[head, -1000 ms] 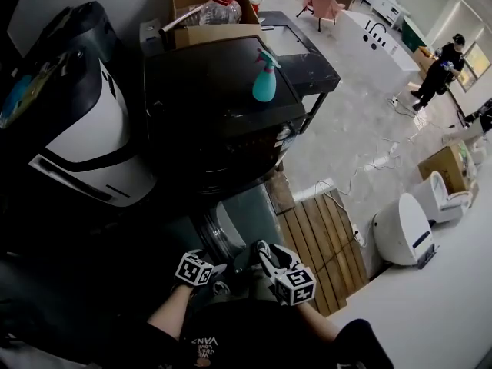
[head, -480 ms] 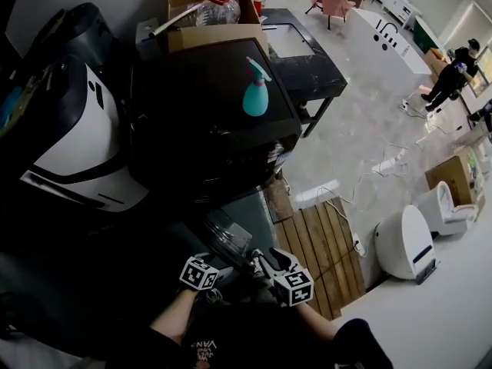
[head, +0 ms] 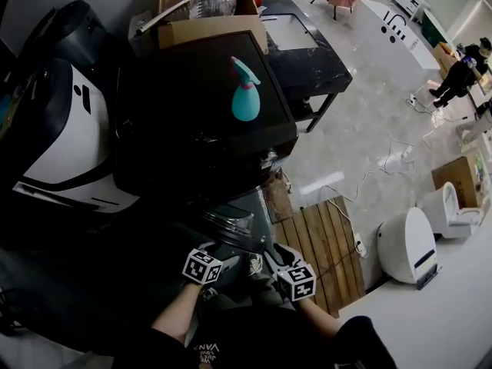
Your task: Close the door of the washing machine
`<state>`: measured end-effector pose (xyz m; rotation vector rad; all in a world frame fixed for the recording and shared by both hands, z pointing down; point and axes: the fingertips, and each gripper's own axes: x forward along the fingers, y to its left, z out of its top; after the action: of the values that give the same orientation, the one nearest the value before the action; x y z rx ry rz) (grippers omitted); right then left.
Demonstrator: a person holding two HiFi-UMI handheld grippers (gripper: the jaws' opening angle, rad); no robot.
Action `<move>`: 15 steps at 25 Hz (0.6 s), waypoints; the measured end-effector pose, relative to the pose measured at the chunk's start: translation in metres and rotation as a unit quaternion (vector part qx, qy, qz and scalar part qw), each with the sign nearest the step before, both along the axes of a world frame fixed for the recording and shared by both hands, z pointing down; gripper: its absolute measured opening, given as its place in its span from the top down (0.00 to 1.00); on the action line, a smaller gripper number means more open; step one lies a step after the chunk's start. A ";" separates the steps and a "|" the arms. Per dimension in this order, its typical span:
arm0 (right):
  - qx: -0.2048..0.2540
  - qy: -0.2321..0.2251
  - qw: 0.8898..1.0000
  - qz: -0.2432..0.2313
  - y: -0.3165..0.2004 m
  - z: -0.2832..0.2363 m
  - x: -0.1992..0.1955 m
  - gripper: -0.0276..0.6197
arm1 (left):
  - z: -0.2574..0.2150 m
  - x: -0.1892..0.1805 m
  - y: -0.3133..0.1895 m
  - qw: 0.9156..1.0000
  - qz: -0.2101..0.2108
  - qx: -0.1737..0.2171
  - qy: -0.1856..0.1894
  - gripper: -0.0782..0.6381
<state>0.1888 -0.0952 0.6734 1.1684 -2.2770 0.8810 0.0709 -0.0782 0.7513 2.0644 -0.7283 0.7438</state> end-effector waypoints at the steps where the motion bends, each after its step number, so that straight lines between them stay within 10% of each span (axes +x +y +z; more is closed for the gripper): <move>1: 0.000 0.001 1.000 -0.001 -0.006 0.003 0.003 0.73 | 0.000 0.002 -0.007 1.000 0.000 0.003 -0.001 0.42; 15: -0.023 0.001 1.000 0.017 -0.085 0.059 0.017 0.78 | -0.001 0.025 -0.105 0.999 -0.029 0.044 -0.004 0.43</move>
<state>0.2058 -0.1798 0.7328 1.1903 -2.2293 0.9393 0.0956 -0.1832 0.7504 2.1113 -0.8342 0.6987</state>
